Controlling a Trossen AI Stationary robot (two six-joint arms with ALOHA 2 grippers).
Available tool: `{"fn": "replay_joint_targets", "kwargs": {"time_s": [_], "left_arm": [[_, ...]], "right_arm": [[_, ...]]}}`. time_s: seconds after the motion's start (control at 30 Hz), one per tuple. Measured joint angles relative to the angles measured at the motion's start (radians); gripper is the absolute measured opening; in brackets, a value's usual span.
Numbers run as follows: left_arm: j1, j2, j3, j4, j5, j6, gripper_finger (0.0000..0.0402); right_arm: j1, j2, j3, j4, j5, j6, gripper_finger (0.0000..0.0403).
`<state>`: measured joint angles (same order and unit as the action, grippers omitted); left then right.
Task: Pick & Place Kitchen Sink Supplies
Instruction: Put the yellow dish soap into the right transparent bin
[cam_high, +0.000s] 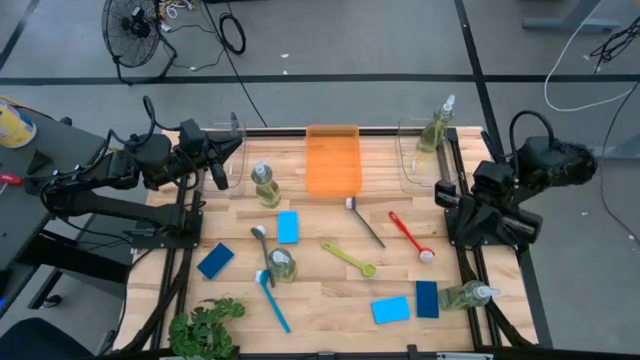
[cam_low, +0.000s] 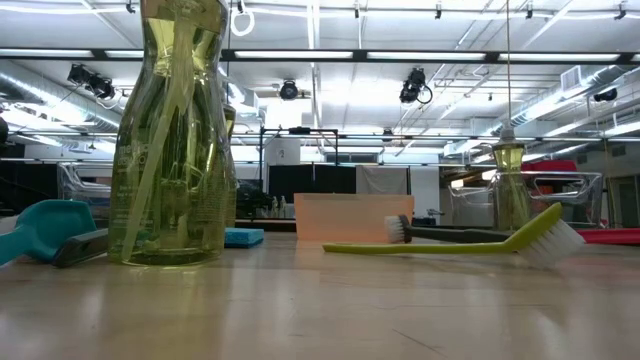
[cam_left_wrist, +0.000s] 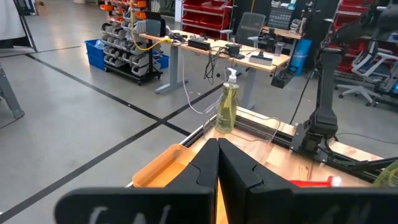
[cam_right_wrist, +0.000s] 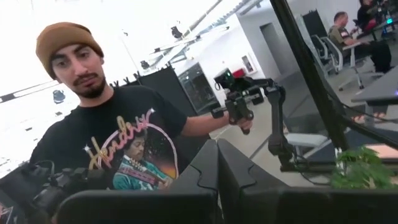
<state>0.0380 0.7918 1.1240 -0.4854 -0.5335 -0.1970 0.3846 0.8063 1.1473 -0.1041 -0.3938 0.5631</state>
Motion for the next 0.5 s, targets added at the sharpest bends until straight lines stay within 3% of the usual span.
{"fn": "replay_joint_targets", "kwargs": {"time_s": [0.5], "left_arm": [[0.0,0.0,0.0,0.001,0.0,0.0,0.0012]], "right_arm": [[0.303,0.027,0.0,0.015,0.331,-0.076,0.0]]}}
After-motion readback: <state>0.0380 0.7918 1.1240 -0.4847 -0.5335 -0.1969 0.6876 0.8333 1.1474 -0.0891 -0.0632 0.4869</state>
